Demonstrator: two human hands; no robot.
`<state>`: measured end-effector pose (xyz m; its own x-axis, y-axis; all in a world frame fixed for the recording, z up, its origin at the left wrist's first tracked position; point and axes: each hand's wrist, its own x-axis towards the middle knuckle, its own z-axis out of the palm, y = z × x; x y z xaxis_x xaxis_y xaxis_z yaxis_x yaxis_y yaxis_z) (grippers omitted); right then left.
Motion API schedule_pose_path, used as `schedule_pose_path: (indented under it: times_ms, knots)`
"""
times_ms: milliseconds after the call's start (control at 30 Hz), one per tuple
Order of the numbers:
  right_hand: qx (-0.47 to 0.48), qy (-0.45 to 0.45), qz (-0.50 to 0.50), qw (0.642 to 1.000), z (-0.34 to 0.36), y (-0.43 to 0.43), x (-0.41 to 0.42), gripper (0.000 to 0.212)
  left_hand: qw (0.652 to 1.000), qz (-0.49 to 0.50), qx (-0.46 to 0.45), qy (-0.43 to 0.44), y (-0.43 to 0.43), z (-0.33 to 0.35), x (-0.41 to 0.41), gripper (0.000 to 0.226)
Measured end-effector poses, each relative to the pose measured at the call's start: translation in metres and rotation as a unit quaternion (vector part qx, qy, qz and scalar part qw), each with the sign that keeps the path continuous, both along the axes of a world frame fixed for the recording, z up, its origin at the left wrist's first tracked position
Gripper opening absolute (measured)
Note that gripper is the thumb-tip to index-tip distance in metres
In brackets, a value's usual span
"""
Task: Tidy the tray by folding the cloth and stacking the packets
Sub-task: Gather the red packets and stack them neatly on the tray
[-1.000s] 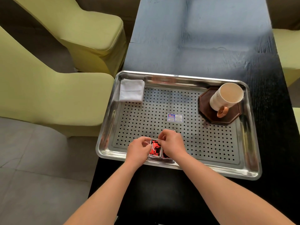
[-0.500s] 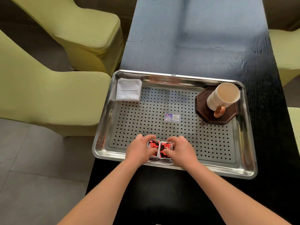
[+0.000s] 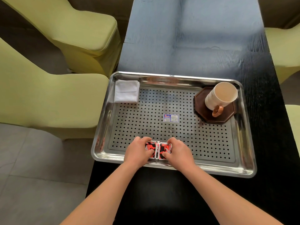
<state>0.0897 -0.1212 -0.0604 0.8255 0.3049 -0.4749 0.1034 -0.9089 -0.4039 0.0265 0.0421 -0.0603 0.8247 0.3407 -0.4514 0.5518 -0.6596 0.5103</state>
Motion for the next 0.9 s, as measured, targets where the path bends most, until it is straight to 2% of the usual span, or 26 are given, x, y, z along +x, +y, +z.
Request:
schedule_pose_path:
  times_ms: [567, 700, 900]
  knots:
    - [0.015, 0.018, 0.023, 0.999, 0.0019, -0.0016, 0.0054, 0.049, 1.0, -0.001, -0.003, 0.02, 0.0001, 0.0012, 0.0075, 0.041]
    - [-0.002, 0.021, 0.035, 0.999, 0.0034, 0.0011, 0.004, 0.043, 1.0, -0.005, -0.002, 0.023, -0.0021, 0.0017, 0.0082, 0.038]
    - [0.019, 0.015, 0.015, 1.0, 0.0052, -0.0036, 0.0033, 0.047, 1.0, -0.004, -0.006, 0.021, -0.0027, 0.0021, 0.0072, 0.037]
